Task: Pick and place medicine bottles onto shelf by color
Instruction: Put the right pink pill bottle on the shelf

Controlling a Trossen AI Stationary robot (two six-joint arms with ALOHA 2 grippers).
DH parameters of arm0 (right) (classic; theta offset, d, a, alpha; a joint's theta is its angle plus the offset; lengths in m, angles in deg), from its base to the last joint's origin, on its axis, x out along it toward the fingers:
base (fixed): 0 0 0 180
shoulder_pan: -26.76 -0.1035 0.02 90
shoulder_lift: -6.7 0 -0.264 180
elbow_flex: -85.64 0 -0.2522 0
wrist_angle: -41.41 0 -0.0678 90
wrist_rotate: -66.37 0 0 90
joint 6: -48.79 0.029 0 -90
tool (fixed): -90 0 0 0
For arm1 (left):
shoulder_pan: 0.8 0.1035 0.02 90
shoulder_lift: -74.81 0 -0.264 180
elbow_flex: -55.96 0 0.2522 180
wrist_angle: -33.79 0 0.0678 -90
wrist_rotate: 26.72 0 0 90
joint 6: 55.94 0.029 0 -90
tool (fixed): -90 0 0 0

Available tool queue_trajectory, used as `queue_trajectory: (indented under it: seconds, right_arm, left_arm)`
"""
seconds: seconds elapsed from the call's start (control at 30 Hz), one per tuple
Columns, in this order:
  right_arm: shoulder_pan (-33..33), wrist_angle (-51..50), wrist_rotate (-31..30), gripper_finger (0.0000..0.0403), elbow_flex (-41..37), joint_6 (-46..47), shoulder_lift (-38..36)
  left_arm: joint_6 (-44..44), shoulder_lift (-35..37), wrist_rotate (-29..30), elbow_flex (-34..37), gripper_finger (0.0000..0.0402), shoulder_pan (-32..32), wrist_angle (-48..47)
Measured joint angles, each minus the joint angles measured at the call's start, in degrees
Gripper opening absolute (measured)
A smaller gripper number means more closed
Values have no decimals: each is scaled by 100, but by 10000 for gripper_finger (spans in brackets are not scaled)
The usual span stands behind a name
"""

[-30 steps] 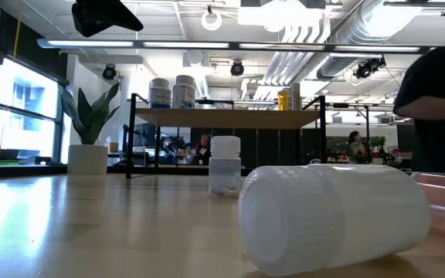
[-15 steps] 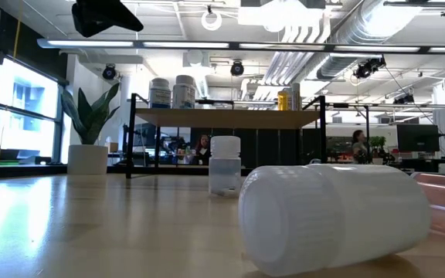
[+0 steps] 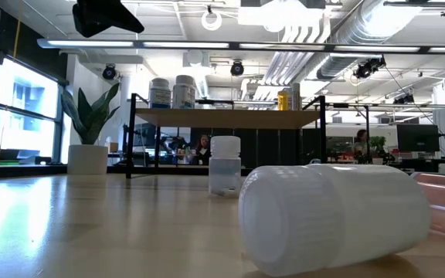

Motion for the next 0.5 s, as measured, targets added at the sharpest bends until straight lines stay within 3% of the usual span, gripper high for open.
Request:
queue_trajectory:
  seconds: [0.5]
  right_arm:
    - [172, -4, 55, 101, 350, 149, 1]
  left_arm:
    - [197, 0, 77, 0, 236, 73, 0]
